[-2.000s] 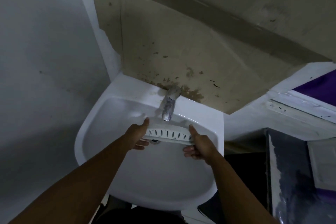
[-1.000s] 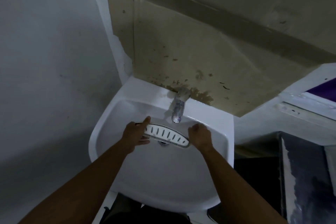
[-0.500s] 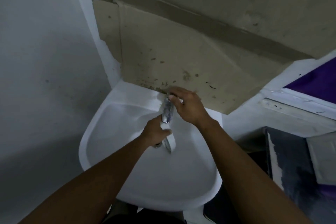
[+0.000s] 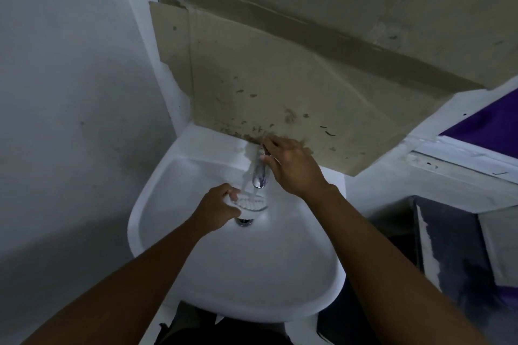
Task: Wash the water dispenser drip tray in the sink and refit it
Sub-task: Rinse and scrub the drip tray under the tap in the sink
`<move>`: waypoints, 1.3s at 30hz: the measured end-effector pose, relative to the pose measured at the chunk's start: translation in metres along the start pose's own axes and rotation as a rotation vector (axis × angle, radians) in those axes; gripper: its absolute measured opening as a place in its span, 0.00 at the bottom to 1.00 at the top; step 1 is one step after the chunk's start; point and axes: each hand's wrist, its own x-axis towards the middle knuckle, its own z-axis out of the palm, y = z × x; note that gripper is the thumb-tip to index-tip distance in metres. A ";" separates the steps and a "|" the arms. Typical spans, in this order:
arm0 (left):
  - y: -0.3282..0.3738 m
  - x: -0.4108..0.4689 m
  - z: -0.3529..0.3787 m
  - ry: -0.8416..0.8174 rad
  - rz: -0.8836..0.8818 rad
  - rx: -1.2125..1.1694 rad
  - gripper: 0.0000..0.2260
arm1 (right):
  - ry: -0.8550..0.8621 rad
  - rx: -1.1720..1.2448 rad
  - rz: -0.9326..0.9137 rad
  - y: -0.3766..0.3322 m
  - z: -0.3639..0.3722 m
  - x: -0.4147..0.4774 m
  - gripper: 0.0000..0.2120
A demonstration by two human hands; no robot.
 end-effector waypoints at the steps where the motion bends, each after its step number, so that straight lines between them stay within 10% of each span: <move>1: -0.004 -0.002 -0.003 0.019 -0.006 -0.019 0.16 | 0.020 0.014 0.011 -0.002 0.003 -0.003 0.17; 13: -0.037 -0.025 -0.032 0.095 -0.155 -0.398 0.11 | 0.133 0.313 0.105 -0.011 0.048 -0.034 0.26; 18: -0.039 -0.027 -0.044 0.115 -0.372 -0.750 0.11 | 0.185 0.630 0.500 -0.017 0.079 -0.063 0.23; 23: -0.042 -0.029 -0.052 0.009 -0.471 -0.921 0.14 | -0.154 0.839 0.884 -0.010 0.087 -0.079 0.16; 32: -0.036 -0.033 -0.054 -0.086 -0.565 -0.698 0.23 | -0.264 1.183 1.138 -0.012 0.074 -0.086 0.20; 39: -0.033 -0.028 -0.058 -0.115 -0.434 -0.760 0.12 | 0.385 0.709 0.835 -0.025 0.085 -0.110 0.16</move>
